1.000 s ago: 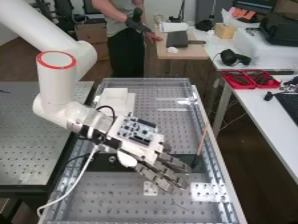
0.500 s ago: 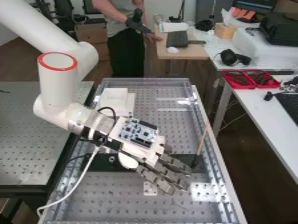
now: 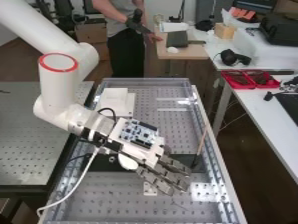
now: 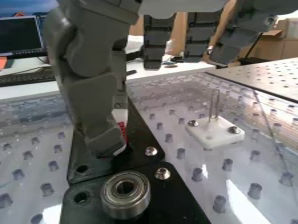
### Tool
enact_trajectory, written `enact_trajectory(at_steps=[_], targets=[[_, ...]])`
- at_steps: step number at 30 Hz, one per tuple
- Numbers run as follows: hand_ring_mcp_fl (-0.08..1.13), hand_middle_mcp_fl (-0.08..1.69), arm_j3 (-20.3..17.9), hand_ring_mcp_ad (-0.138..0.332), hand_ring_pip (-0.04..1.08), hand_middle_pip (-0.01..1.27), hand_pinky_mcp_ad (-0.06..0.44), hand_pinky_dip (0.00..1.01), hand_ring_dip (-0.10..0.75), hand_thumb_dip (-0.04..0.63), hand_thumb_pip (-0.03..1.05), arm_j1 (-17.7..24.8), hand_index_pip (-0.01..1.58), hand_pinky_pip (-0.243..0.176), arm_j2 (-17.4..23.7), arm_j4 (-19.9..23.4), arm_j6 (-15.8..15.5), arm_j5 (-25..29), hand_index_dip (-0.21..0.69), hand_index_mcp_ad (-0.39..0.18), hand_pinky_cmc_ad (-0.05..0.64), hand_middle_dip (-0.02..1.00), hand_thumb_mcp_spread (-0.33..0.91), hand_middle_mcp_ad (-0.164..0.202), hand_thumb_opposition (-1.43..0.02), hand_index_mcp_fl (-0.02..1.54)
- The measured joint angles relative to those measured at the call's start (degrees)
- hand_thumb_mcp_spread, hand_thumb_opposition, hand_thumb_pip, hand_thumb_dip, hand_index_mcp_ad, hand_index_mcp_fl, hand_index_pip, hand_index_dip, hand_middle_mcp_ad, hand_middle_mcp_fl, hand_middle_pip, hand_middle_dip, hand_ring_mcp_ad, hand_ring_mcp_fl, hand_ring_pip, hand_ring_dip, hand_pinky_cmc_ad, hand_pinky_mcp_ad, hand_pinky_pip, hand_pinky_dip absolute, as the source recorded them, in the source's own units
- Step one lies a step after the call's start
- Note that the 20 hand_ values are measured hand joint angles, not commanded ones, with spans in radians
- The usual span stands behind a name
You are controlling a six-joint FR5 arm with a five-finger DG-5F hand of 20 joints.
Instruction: Grab the pcb board and place it in the clear container
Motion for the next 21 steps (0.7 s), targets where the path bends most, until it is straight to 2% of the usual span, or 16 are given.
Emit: enact_trajectory(at_steps=[11, 21], targets=[[0.0, 0.05, 0.04, 0.131, 0.1, 0.14, 0.147, 0.2, 0.028, 0.278, 0.41, -0.01, 1.33, -0.075, 0.28, 0.55, 0.39, -0.43, 0.347, -0.283, 0.278, 0.16, 0.74, -0.019, -0.87, 0.5], [0.02, 0.09, -0.67, 0.131, 0.1, 0.14, 0.15, 0.2, 0.028, 0.278, 0.41, 0.34, 1.25, -0.075, 5.28, 0.24, 0.3, -1.36, 0.346, -0.281, 0.295, 0.16, 0.74, -0.023, -0.89, 0.6]])
